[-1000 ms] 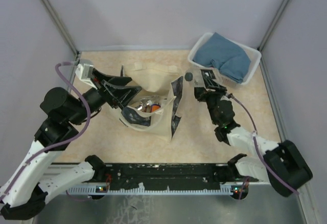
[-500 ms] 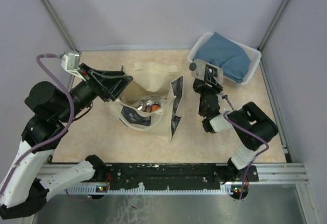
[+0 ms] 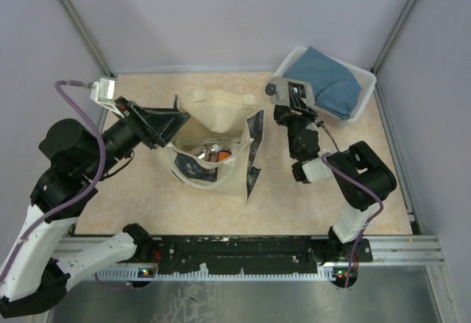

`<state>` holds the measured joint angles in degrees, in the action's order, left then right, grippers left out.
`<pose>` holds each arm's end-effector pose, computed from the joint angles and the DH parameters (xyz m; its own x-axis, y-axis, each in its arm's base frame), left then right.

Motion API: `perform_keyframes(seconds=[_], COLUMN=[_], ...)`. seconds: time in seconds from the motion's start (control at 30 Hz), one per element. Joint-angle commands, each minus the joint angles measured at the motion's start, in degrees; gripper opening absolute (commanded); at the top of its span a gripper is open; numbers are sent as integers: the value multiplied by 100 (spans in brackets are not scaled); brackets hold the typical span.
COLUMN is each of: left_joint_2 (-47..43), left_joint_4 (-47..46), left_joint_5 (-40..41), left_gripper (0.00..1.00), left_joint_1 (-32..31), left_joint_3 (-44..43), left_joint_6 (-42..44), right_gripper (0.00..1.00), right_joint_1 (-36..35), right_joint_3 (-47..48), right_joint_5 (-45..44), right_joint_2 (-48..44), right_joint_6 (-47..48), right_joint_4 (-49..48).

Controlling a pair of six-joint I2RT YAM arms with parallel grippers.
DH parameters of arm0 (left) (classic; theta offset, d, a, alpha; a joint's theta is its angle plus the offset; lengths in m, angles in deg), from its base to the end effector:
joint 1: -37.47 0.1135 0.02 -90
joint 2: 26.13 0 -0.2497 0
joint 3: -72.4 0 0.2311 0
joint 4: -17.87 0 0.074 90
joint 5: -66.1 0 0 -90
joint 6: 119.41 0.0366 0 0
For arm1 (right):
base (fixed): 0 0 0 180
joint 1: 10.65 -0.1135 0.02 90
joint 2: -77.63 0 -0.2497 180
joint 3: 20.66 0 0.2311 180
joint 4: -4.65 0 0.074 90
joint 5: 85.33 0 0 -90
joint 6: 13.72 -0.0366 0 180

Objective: Take the personal care products out of the canvas bag
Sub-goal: Place the care product at the center of the board.

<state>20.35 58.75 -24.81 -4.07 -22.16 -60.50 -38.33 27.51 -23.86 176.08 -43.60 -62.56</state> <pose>0.0836 -0.0748 0.4804 -0.2681 -0.4522 -0.8506 0.6264 0.5890 -0.5106 0.2790 0.1266 0.2136 -0.1315 0.7912 0.5972 -0.2219 -0.6106 0.7602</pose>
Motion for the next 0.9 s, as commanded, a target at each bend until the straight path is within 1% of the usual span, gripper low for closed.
perform_keyframes(seconds=[0.0, 0.03, 0.07, 0.1, 0.17, 0.27, 0.33, 0.43, 0.53, 0.63, 0.7, 0.87], left_joint_2=[547, 675, 791, 909, 1138, 1741, 2186, 2667, 2704, 2731, 2739, 2735], left_joint_4=[146, 110, -6, -227, -562, -730, -791, -870, -1279, -1637, -1822, -2042], left_joint_5=[-258, -313, -371, -407, -315, -285, -421, -329, -107, 212, 266, 621], left_gripper=[60, 60, 62, 63, 66, 77, 81, 86, 92, 93, 93, 94], left_joint_1=[-20, -21, -21, -21, -24, -30, -42, -100, -188, -310, -382, -728], left_joint_3=[71, 119, 190, 277, 420, 246, 4, -257, -154, -160, -182, -281], left_joint_6=[-118, -129, -121, -96, 70, 490, 637, 716, 802, 1040, 1067, 1219], right_gripper=[0, 0, 0, 0, 0, 0, 0, 0, 0, 0, 0, 0], right_joint_1=[365, 368, 369, 369, 348, 327, 317, 258, 231, 167, 125, 52], right_joint_3=[794, 853, 857, 862, 812, 752, 796, 813, 851, 858, 873, 901], right_joint_5=[2123, 2353, 2479, 2653, 2968, 3325, 3563, 3681, 3740, 3692, 3651, 3564], right_joint_2=[-323, -320, -504, -567, -746, -1176, -1417, -1595, -1670, -1659, -1635, -1403], right_joint_6=[-1026, -905, -846, -807, -790, -671, -611, -581, -559, -556, -540, -594], right_joint_4=[-1642, -1647, -1668, -1670, -1678, -1471, -1273, -1212, -1163, -1204, -1170, -1328])
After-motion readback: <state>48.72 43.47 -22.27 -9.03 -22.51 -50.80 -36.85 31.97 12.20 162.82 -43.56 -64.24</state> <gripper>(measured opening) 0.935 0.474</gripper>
